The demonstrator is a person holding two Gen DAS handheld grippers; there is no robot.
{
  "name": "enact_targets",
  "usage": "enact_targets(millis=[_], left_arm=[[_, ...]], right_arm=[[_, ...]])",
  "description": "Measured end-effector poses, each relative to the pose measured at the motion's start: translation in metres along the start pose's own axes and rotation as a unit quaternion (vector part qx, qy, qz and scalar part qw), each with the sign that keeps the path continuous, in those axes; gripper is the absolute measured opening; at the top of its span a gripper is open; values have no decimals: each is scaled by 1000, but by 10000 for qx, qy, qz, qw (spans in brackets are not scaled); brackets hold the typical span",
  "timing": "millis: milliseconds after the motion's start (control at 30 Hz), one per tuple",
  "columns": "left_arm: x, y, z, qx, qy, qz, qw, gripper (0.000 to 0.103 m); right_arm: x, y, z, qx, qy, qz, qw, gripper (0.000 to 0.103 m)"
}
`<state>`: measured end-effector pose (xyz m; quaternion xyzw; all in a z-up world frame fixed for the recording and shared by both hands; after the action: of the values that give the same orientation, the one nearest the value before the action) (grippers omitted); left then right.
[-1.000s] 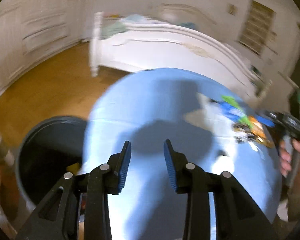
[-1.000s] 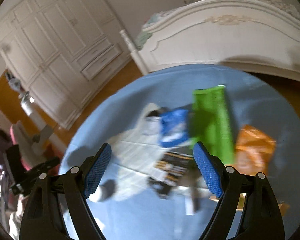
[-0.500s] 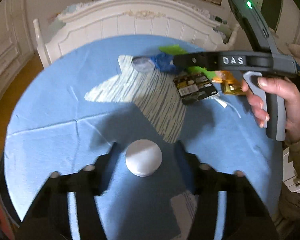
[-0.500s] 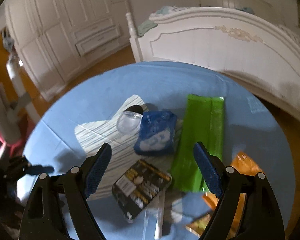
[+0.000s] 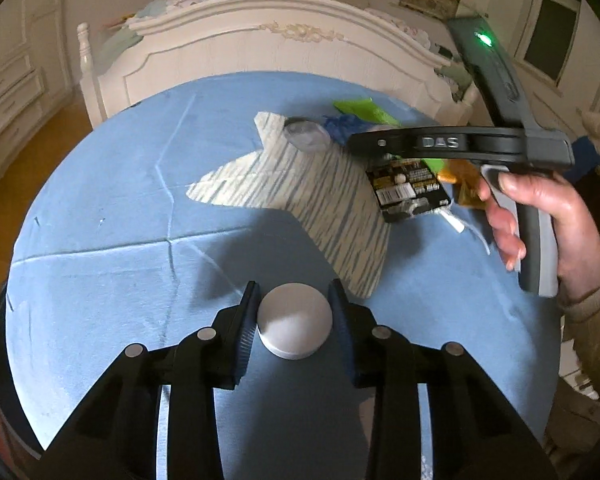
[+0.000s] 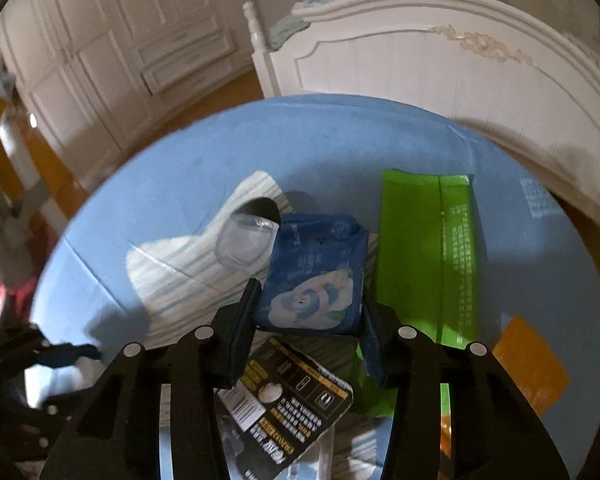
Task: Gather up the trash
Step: 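Grasp the white round cap with the left gripper while the right grasps the blue wipes pack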
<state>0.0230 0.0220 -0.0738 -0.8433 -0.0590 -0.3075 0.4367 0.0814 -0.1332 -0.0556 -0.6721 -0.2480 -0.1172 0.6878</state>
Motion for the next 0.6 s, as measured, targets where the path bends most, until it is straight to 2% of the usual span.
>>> enact_targets(millis=[100, 267, 467, 600], left_arm=[[3, -13, -3, 93, 113, -283, 9995, 35], [13, -43, -2, 195, -1, -788, 9967, 35], [23, -84, -4, 330, 17, -1401, 9896, 35], [26, -107, -3, 325, 24, -1673, 9854, 35]], right_arm=[[1, -21, -5, 349, 311, -176, 9988, 45], [0, -62, 1, 999, 689, -428, 9917, 45], [-1, -86, 27, 1579, 822, -463, 9829, 45], [2, -97, 56, 1737, 673, -442, 9815, 45]])
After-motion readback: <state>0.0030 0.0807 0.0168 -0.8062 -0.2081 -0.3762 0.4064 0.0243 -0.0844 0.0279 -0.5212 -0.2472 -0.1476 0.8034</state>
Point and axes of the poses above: each gripper's, at about its wrist camera, not at the fingertips, and y roughly the way its jaws point, z to its left, x to its top, the point moved 6 cm from there along y, roughly the way its jaws point, and after that the axes turned 15 degrees about -x, right-handed, at the moved point
